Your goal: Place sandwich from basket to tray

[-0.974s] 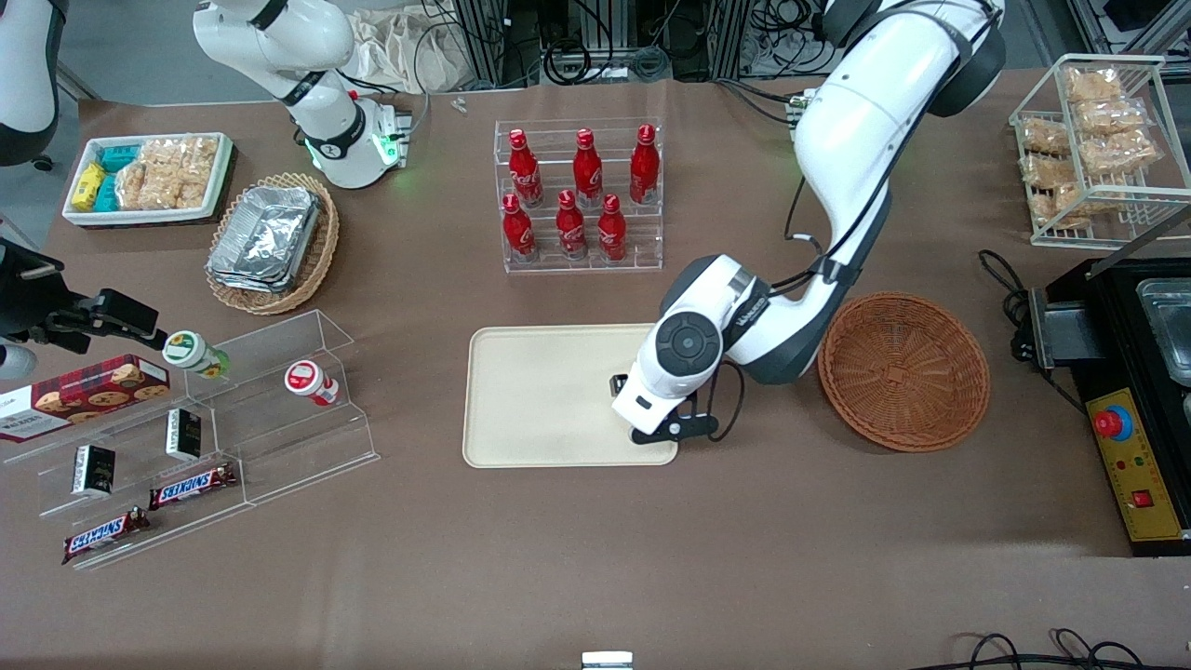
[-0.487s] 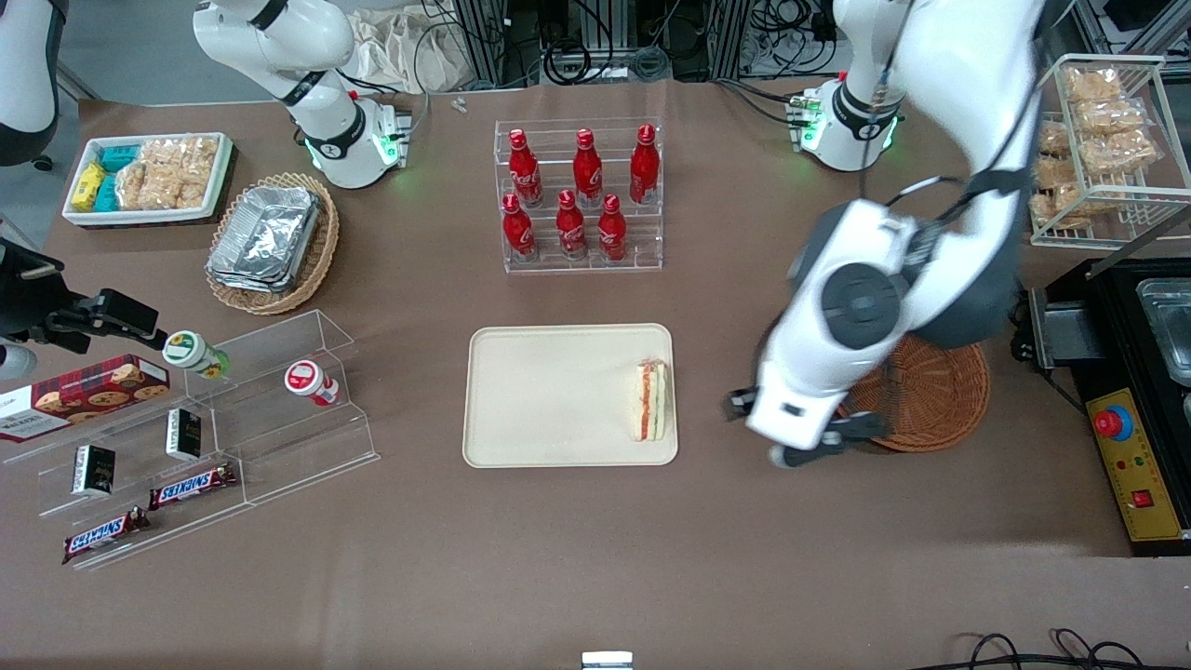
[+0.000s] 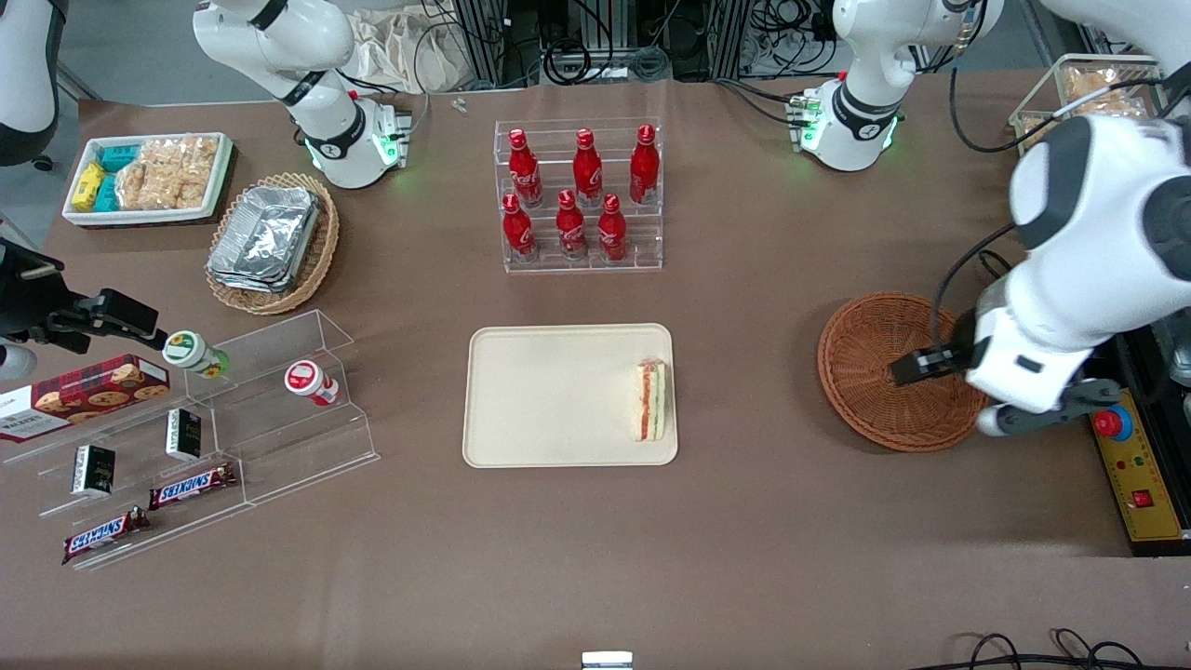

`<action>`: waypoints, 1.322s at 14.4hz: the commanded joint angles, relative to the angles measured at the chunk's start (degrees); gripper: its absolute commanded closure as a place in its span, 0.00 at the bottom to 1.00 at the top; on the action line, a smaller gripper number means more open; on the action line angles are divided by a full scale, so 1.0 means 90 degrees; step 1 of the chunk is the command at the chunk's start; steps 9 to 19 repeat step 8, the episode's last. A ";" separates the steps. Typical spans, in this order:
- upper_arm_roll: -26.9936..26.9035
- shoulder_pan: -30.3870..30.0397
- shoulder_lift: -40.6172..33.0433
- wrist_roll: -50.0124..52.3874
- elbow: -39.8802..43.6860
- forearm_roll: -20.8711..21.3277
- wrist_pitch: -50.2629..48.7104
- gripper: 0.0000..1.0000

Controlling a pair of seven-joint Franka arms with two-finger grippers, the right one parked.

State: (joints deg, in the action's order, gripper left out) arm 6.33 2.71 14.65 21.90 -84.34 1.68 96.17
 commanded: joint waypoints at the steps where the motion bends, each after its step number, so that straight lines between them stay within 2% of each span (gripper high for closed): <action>1: -0.0447 -0.0008 -0.0309 -0.1168 -0.0287 -0.0128 -0.0303 0.00; 4: -0.0839 0.0012 -0.0407 -0.2089 -0.0512 -0.0109 -0.0353 0.00; 8: -0.0928 0.0002 -0.0300 -0.2811 -0.0269 -0.0011 -0.0373 0.00; 19: -0.0928 0.0002 -0.0300 -0.2811 -0.0269 -0.0011 -0.0373 0.00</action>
